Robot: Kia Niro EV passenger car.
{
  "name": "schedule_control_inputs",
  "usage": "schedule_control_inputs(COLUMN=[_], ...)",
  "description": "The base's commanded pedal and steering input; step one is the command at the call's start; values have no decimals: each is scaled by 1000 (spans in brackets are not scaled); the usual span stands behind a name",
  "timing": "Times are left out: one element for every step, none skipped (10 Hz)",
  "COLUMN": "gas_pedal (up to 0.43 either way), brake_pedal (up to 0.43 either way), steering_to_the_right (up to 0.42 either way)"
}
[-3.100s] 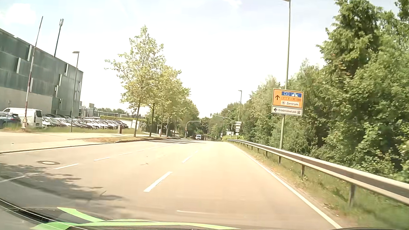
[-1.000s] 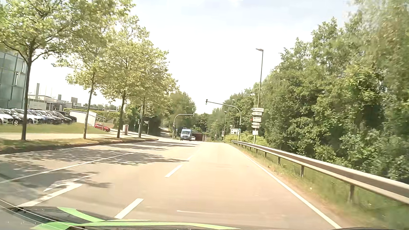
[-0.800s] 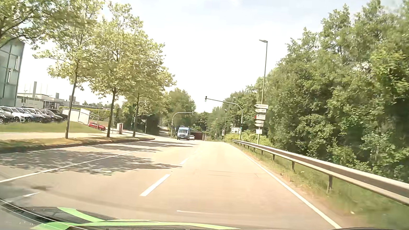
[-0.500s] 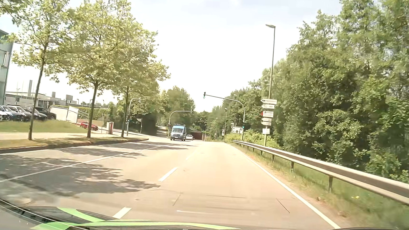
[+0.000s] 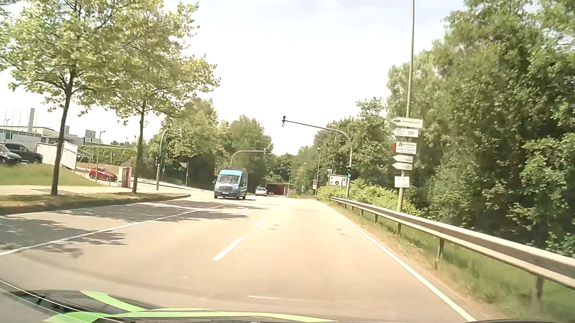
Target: Follow the waypoints while adhering to traffic rules and regulations
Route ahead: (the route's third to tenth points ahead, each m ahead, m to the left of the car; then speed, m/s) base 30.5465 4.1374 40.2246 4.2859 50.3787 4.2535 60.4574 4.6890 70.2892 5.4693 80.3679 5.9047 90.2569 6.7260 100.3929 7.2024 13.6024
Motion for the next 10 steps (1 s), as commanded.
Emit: schedule_control_inputs(gas_pedal=[138,138,138,138,138,130,130,130,130,130], brake_pedal=[0,0,0,0,0,0,0,0,0,0], steering_to_the_right=[-3,-3,-3,-3,-3,-3,-4,-4,-3,-3])
